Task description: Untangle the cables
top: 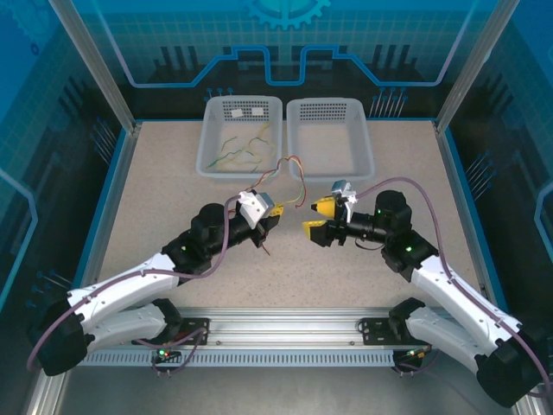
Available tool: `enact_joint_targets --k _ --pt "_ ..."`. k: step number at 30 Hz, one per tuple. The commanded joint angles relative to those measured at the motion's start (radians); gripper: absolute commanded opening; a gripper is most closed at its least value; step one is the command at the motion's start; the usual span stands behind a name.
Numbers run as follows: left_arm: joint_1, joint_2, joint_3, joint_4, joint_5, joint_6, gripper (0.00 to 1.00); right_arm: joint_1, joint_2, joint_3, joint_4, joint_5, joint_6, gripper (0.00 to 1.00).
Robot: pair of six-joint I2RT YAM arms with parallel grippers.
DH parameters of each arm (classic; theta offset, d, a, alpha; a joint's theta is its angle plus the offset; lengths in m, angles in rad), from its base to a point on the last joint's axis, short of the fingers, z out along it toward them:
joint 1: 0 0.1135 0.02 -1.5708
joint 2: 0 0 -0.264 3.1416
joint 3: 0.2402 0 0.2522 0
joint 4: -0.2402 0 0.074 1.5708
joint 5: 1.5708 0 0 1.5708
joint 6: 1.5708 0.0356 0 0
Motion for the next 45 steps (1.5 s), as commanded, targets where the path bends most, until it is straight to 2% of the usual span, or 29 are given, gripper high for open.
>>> enact_joint_targets --k 1,3,10,14,19,23,26,33,40,45 --pt "-0.001 -0.017 0.03 0.008 0.03 -0.015 0.0 0.006 -0.019 -0.021 0.121 0.034 -0.046 0.74" --pt "-0.001 -0.015 0.032 0.007 0.037 -0.017 0.0 0.019 -0.018 -0.031 0.189 0.044 -0.046 0.74" --pt "-0.002 -0.01 0.034 0.013 0.068 -0.023 0.0 0.085 0.053 0.012 0.229 0.157 -0.099 0.75" --pt "-0.001 -0.018 0.035 0.005 0.085 -0.026 0.0 0.1 0.087 0.033 0.249 0.262 -0.096 0.68" --pt "-0.002 -0.03 0.035 -0.007 0.099 -0.032 0.0 0.104 0.101 0.038 0.257 0.387 -0.101 0.32" --pt "0.0 -0.029 0.034 -0.008 0.108 -0.041 0.0 0.105 0.093 0.025 0.295 0.384 -0.092 0.19" --pt "-0.001 -0.019 0.026 0.004 0.07 -0.041 0.0 0.108 0.076 0.022 0.29 0.388 -0.09 0.0" --pt "0.017 0.029 0.033 -0.027 -0.011 -0.048 0.0 0.067 0.021 0.065 0.161 0.439 -0.041 0.0" --pt "0.097 0.073 -0.02 -0.002 -0.076 -0.119 0.0 -0.086 0.0 0.158 -0.063 0.417 0.062 0.0" --pt "0.138 0.073 -0.057 -0.005 -0.208 -0.13 0.0 -0.208 -0.016 0.203 -0.169 0.391 0.105 0.0"
